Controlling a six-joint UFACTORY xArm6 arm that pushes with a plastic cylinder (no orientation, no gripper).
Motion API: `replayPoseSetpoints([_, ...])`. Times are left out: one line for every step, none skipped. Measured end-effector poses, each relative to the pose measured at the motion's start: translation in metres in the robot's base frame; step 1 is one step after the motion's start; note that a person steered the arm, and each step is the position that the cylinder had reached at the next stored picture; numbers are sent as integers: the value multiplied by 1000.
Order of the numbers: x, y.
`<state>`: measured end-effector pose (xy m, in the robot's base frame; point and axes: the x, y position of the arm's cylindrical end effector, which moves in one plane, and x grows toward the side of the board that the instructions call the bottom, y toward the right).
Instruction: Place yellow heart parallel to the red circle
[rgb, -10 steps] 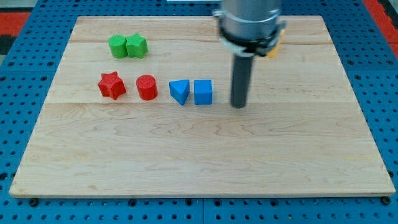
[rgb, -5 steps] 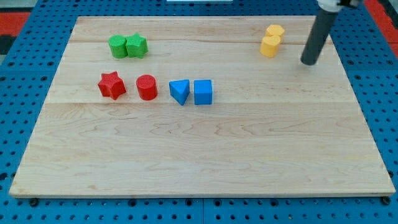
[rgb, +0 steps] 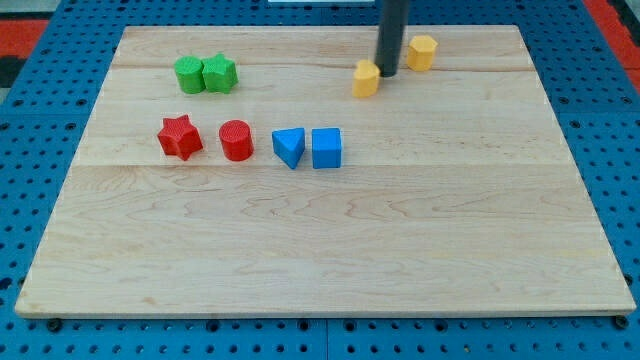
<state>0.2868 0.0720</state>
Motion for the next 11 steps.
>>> replayPoseSetpoints([20,19])
replayPoseSetpoints([7,-21])
replayPoseSetpoints([-13,-42])
replayPoseSetpoints([8,-4])
replayPoseSetpoints([32,-2])
replayPoseSetpoints([24,-52])
replayPoseSetpoints([9,-99])
replayPoseSetpoints([22,-64])
replayPoseSetpoints([51,-73])
replayPoseSetpoints([56,-95])
replayPoseSetpoints([45,-110])
